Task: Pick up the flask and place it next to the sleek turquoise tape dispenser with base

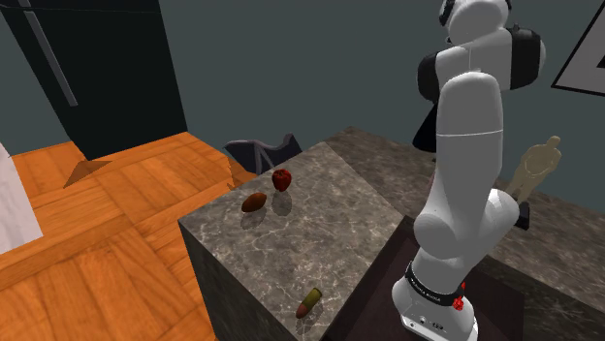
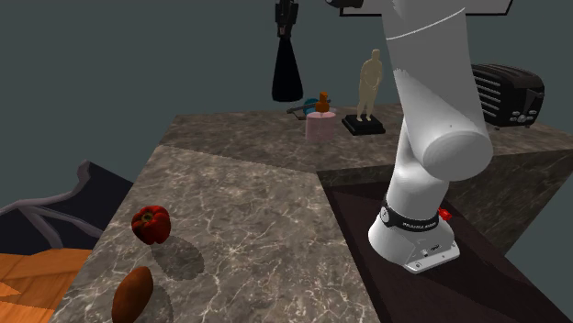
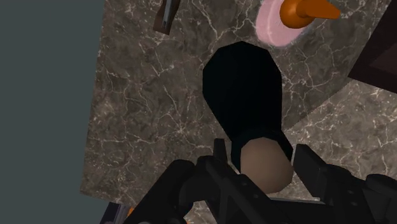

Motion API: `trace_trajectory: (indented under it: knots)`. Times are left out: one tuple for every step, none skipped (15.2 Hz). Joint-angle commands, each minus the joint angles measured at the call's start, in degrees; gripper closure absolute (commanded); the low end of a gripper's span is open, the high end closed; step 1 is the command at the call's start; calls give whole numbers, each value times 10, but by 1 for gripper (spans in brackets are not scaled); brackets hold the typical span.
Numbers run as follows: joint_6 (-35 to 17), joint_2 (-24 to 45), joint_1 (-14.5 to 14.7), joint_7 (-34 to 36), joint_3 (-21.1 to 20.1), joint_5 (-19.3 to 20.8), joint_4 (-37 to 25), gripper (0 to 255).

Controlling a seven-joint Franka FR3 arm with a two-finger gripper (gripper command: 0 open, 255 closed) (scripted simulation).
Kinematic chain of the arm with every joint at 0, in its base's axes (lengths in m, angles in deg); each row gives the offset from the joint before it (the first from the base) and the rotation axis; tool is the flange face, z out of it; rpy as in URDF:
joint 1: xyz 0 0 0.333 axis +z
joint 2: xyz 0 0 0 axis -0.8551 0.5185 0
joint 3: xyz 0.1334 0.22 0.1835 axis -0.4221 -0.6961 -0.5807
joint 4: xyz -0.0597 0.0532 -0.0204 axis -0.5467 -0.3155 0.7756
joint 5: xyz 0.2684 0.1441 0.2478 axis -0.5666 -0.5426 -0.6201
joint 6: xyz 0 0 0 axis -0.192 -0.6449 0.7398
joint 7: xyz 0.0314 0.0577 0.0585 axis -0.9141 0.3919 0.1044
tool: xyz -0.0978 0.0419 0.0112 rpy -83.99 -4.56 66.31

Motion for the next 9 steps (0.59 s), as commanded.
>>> trace_trajectory:
  knots:
    - [8, 28, -46, -19, -15, -24, -29, 255]
    - [-1, 26, -40, -20, -13, -22, -17, 255]
    - [-10, 24, -34, -21, -12, -20, -5, 255]
    - [-19, 22, -28, -23, -10, -18, 7, 255]
    - [-28, 21, -23, -24, -9, -17, 18, 255]
    - [-36, 20, -18, -26, -8, -16, 28, 255]
    - [-45, 18, -13, -27, -7, -15, 39, 255]
    - [-53, 17, -9, -28, -6, -14, 49, 255]
    - [-61, 17, -5, -30, -5, -14, 58, 255]
